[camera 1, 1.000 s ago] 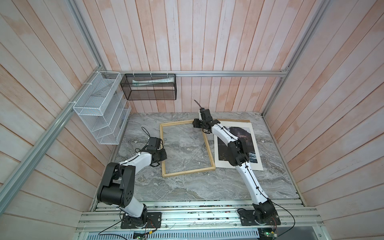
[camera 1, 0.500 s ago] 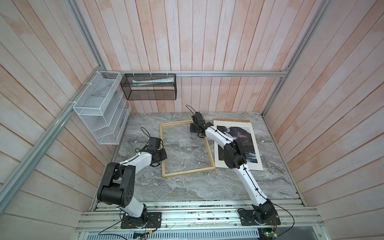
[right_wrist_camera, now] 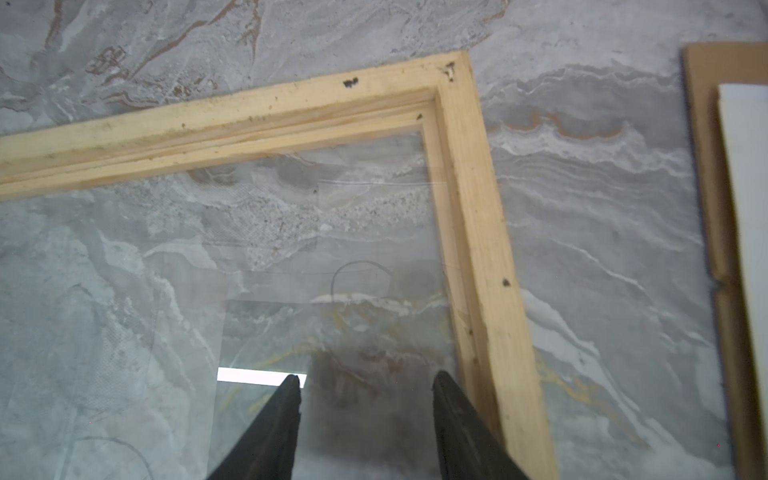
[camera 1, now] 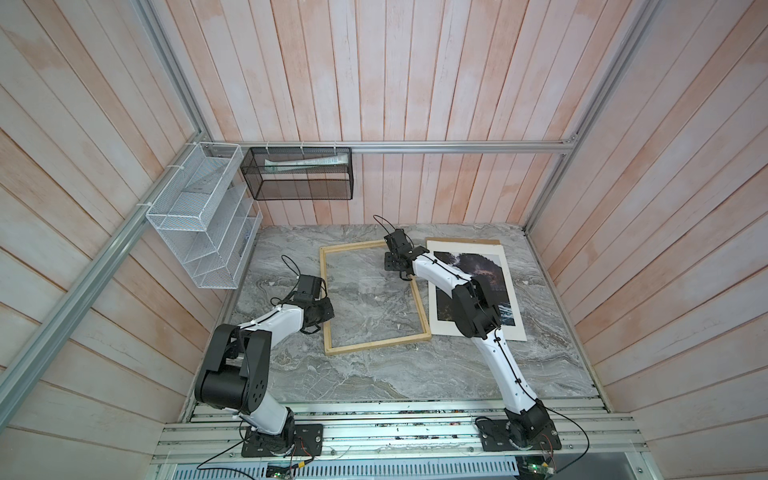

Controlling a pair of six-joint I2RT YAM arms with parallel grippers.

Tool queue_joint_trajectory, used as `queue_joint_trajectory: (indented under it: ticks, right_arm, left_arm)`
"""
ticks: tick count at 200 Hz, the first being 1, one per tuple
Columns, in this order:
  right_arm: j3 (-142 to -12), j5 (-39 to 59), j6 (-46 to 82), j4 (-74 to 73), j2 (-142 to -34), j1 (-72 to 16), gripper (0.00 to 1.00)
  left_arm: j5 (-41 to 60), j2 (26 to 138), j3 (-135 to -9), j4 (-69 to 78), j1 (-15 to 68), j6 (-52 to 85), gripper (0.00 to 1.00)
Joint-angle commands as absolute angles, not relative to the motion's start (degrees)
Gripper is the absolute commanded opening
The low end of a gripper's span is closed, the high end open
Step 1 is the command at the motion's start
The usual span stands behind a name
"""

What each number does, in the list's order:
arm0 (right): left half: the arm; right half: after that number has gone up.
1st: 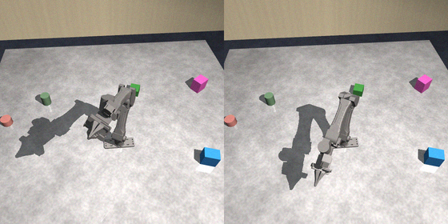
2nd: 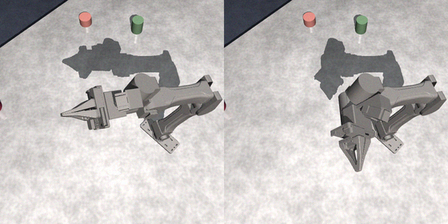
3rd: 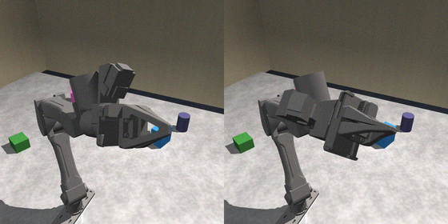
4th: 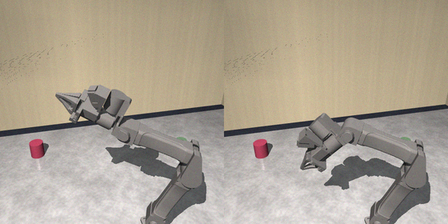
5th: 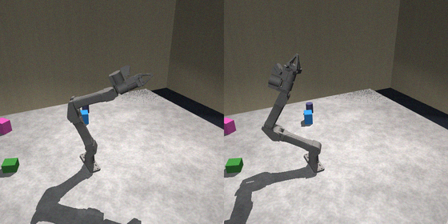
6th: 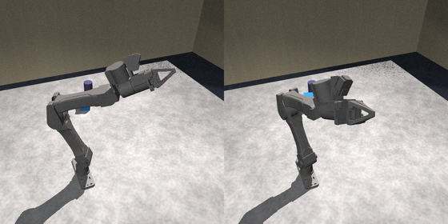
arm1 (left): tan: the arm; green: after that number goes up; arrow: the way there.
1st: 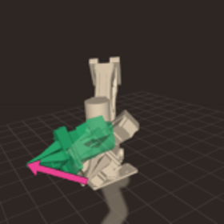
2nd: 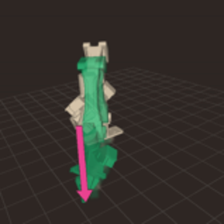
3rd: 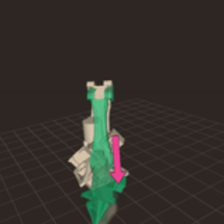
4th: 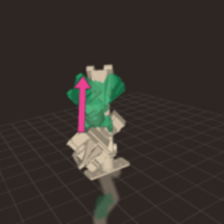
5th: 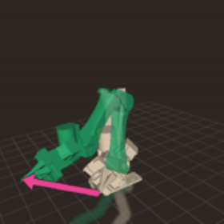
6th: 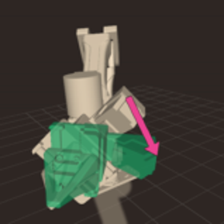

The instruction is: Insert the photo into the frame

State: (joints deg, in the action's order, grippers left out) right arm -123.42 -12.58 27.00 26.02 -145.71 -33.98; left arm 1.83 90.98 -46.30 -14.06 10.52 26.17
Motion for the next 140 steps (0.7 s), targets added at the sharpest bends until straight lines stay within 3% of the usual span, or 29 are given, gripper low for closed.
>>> queue_joint_trajectory:
  ticks: [1,140]
  right_arm:
    - [-116.03,-11.22,28.83,34.78,-146.28,-33.44,0.53]
    - [-80.92,-2.39,31.41,28.81,-129.67,-35.41,0.52]
  left_arm:
    - [0.79,90.88,-45.91,-10.90,10.54,27.20,0.16]
    - [0.79,91.92,-46.37,-10.18,10.49,27.26,0.16]
